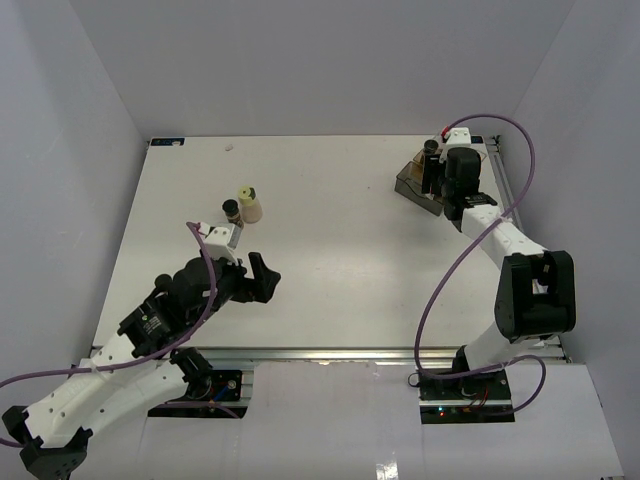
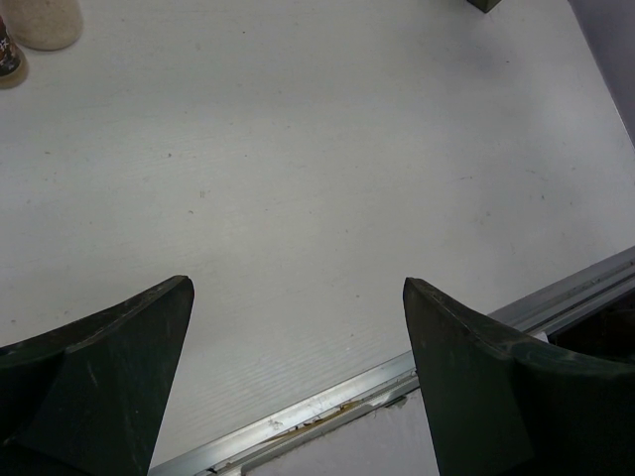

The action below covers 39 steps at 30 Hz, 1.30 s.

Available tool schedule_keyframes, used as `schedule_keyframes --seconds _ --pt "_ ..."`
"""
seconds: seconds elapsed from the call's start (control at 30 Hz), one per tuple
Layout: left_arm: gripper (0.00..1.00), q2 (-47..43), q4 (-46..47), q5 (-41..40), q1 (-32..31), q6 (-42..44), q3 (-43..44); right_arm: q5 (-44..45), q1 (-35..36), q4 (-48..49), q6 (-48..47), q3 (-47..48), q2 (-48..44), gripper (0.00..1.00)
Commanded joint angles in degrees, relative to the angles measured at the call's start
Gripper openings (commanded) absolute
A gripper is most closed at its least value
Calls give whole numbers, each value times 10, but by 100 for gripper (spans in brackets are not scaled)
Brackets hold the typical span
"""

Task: Organize the condiment bottles

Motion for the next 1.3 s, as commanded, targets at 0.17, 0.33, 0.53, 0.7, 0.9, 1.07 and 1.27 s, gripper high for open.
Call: schedule_keyframes --seconds 0.17,0.33,0.53,0.7,0.9,1.07,1.27 --pt "98 20 2 0 -3 1 -1 -6 -12 208 11 28 53 8" --pt "98 22 2 -1 -3 3 -2 0 -13 242 24 37 84 8" --pt "98 31 4 2 -3 3 -1 2 -15 270 23 61 117 8" --pt "98 38 3 2 -3 4 0 -1 -15 282 24 67 136 8" --pt "98 38 4 3 -2 5 -2 -6 -15 281 29 67 151 8" --pt "98 41 6 5 -3 6 -1 -6 -15 287 36 56 157 8" --pt "98 43 4 4 -3 6 0 -9 -15 287 39 57 172 10"
